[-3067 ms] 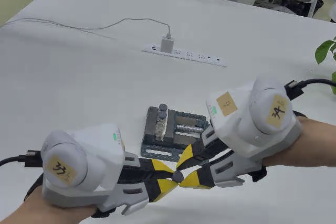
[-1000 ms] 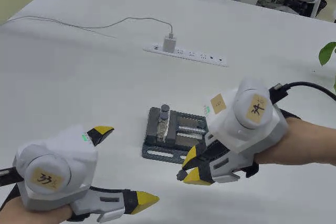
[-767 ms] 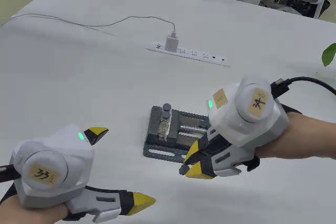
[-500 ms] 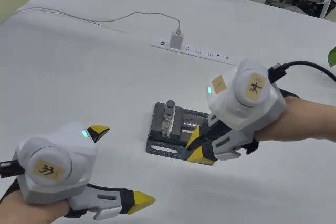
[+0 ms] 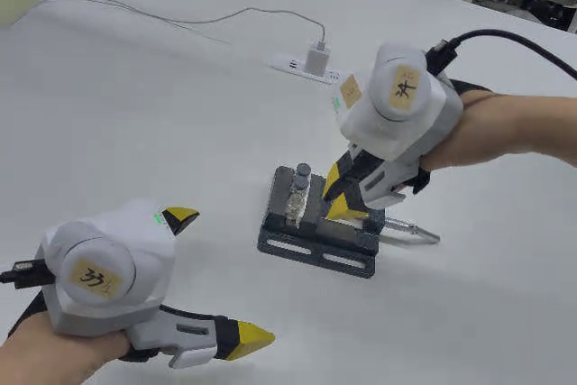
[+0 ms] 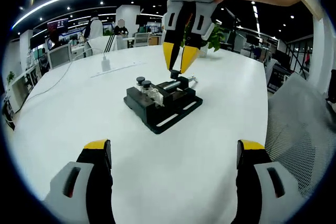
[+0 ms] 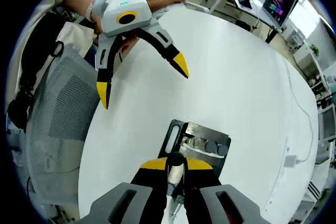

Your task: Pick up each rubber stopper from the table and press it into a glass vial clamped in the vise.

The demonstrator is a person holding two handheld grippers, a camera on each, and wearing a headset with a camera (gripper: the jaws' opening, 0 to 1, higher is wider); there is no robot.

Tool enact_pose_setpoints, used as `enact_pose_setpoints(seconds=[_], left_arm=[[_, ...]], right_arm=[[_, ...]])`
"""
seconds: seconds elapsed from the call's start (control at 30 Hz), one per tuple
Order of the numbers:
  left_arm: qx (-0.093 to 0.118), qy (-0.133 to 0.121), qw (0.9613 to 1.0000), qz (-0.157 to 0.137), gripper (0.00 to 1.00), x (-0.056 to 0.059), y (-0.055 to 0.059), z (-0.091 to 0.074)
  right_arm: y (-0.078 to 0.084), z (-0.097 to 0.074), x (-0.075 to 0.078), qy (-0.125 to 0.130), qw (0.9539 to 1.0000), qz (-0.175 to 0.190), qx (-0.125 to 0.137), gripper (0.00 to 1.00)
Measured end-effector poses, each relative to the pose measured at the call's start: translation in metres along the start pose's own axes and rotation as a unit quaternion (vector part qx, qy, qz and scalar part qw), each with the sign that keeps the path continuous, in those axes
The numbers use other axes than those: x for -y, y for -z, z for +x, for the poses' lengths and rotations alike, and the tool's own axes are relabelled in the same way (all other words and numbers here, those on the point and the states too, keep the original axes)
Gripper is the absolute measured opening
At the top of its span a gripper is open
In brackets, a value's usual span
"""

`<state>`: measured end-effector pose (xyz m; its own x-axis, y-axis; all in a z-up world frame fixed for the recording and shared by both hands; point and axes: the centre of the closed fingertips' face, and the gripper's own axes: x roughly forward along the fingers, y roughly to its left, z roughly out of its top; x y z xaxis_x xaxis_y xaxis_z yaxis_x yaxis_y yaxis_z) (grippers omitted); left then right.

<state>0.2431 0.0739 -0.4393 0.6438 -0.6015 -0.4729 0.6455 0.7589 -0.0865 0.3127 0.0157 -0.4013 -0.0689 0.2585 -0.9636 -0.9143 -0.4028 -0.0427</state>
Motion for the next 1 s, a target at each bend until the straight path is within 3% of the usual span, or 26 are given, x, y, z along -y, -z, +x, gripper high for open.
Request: enact_pose_setpoints(seconds=[0.17, 0.27, 0.77, 1.0], left_arm=[[-0.001, 0.001, 1.0000, 0.000, 0.99, -0.001, 0.001, 0.000], [-0.001, 0.001, 1.0000, 0.000, 0.99, -0.001, 0.001, 0.000], [-0.005, 0.004, 1.0000, -0.002, 0.98, -0.001, 0.002, 0.003], [-0.007, 0.005, 1.0000, -0.004, 0.98, 0.000, 0.003, 0.003]], right_arm=[[-0.001, 0.000, 0.008, -0.007, 0.9984, -0.050, -0.026, 0.06], [0.001, 0.003, 0.013, -0.019, 0.9948, -0.092, -0.040, 0.06], [-0.004, 0.022, 0.031, -0.045, 0.9913, -0.114, -0.049, 0.06], [-0.003, 0.026, 0.030, -0.051, 0.9919, -0.106, -0.049, 0.06]])
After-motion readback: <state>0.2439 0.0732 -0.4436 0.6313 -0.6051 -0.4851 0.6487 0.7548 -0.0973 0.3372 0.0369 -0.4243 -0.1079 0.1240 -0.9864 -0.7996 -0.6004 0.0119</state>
